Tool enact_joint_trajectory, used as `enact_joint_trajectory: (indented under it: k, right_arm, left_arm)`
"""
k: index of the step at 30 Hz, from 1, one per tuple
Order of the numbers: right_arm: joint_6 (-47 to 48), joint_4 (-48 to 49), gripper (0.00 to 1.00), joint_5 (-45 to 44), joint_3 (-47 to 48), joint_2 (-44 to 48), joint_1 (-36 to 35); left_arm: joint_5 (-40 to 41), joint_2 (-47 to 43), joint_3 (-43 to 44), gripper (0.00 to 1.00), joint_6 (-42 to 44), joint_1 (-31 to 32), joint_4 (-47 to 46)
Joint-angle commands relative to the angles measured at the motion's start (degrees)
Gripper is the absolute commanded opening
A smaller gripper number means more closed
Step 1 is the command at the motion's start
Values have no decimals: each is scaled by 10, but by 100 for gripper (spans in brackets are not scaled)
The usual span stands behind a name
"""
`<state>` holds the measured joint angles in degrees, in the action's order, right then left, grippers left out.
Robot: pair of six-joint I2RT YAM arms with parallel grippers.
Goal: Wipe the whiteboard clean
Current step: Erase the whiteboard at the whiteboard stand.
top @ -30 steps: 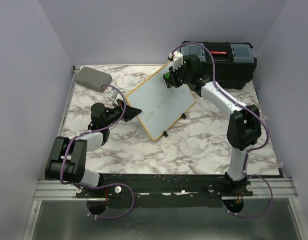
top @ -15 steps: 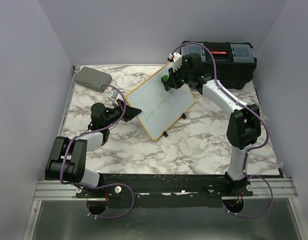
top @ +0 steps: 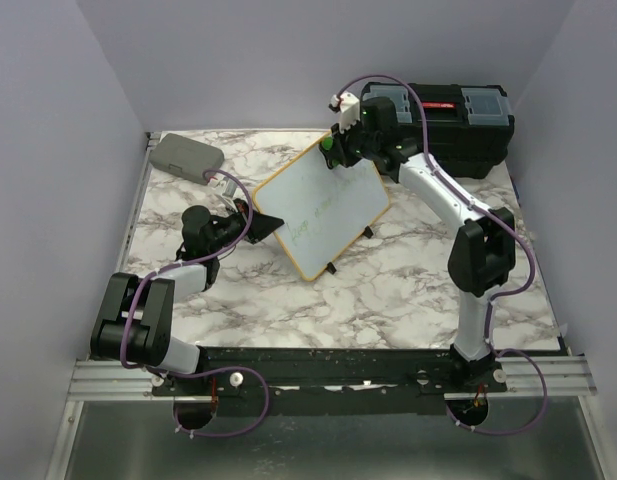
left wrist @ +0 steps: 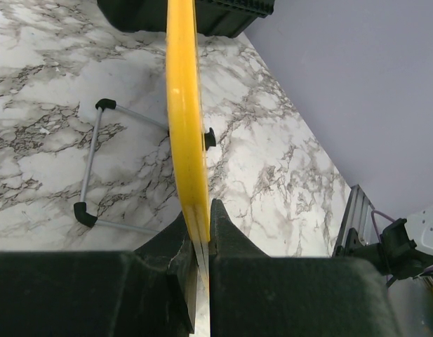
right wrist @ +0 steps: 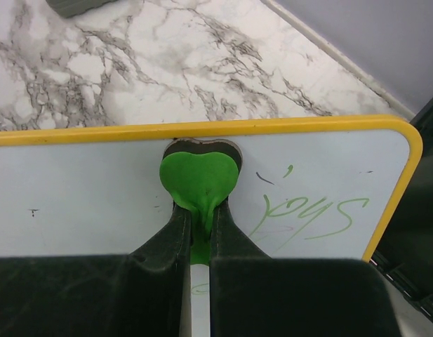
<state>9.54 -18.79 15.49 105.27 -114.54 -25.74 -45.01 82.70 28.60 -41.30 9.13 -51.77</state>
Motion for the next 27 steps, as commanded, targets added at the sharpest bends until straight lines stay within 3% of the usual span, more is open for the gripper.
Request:
enact_joint_trajectory:
  k: [1,14,27]
  right_arm:
    - [24,-2,1,-51,-17,-14,3]
    - [46,2,1,-27,-108,10,3]
    - [32,-10,1,-48,14,-32,8]
  left_arm:
    - [-66,3,5,0,33,13,-7]
    - [-67,4,8,0,31,13,-9]
    - [-68,3,8,0,33,14,-4]
